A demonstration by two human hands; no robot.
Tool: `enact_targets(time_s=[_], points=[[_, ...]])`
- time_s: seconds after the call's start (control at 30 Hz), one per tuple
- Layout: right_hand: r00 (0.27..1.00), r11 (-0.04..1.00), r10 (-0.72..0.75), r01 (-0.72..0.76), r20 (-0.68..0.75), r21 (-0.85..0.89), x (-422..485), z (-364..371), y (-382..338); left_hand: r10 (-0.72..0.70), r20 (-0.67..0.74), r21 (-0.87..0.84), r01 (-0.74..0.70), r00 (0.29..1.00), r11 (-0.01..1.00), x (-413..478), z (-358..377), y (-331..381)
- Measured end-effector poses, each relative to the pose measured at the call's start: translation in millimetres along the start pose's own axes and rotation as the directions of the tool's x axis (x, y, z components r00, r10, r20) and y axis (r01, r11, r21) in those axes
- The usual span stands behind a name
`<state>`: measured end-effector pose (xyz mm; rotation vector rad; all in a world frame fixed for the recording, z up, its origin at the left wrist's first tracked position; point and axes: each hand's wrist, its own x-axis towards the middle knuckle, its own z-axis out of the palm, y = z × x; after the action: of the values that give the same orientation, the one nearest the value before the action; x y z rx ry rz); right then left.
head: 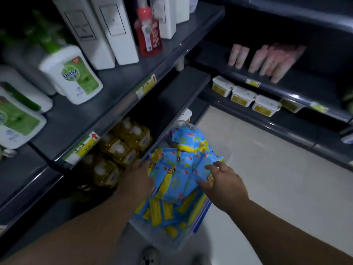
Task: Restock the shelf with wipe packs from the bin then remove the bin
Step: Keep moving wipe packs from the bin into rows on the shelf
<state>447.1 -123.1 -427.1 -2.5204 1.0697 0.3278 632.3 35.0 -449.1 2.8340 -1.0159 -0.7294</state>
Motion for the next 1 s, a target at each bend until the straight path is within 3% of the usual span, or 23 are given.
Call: enact_targets(time_s=[0.2, 0.33, 0.47, 0.57, 0.6, 0.67, 0.7, 0.73, 0.8, 0.9, 1.0], points=[[1.000, 0.992, -0.028, 0.027, 0.002, 0.120, 21.5, 61.1, -24.3, -0.044, 0.100, -0.025, 0.046, 0.994, 0.999, 26.3, 39.8, -34.8], [0.998, 0.981, -0.067, 0.068, -0.008, 0.181, 29.3, 80.0, -41.4, -0.042, 0.027, 0.022, 0.041, 0.999, 0.999, 36.6, 44.1, -45.7], [0.999, 0.925, 0.024, -0.035, 0.034, 0.378, 34.2, 79.3, -62.9, -0.034, -0.054, -0.065, 0.031, 0.998, 0.997, 32.7, 29.5, -53.6], [0.974, 0.693, 0.132, -0.222, 0.182, 0.686, 39.6, 64.2, -84.4, 0.068, -0.201, -0.173, -0.104, 0.977, 0.979, 26.0, 9.3, -48.1], [0.950, 0.531, 0.147, -0.311, 0.276, 0.788, 42.5, 56.9, -91.3, 0.156, -0.300, -0.183, -0.217, 0.941, 0.959, 23.4, 3.1, -42.1], [0.884, 0.130, 0.118, -0.465, 0.452, 0.876, 50.2, 43.0, -102.2, 0.392, -0.448, -0.139, -0.495, 0.804, 0.858, 22.0, -3.3, -30.5], [0.872, -0.006, 0.106, -0.481, 0.479, 0.877, 53.4, 37.1, -104.7, 0.483, -0.466, -0.127, -0.596, 0.741, 0.793, 23.3, -1.5, -27.3], [0.873, -0.068, 0.129, -0.465, 0.470, 0.883, 55.9, 32.5, -105.4, 0.548, -0.454, -0.122, -0.658, 0.702, 0.743, 25.8, 4.3, -26.3], [0.869, -0.089, 0.238, -0.425, 0.434, 0.901, 59.8, 29.5, -98.2, 0.599, -0.355, -0.149, -0.676, 0.718, 0.721, 31.4, 14.0, -26.9], [0.854, -0.024, 0.343, -0.408, 0.390, 0.913, 63.7, 38.7, -72.3, 0.478, -0.226, -0.249, -0.525, 0.849, 0.814, 36.8, 15.0, -29.2], [0.850, -0.001, 0.405, -0.368, 0.337, 0.930, 60.4, 49.9, -48.1, 0.411, -0.084, -0.165, -0.420, 0.908, 0.892, 51.7, 23.4, -37.1]])
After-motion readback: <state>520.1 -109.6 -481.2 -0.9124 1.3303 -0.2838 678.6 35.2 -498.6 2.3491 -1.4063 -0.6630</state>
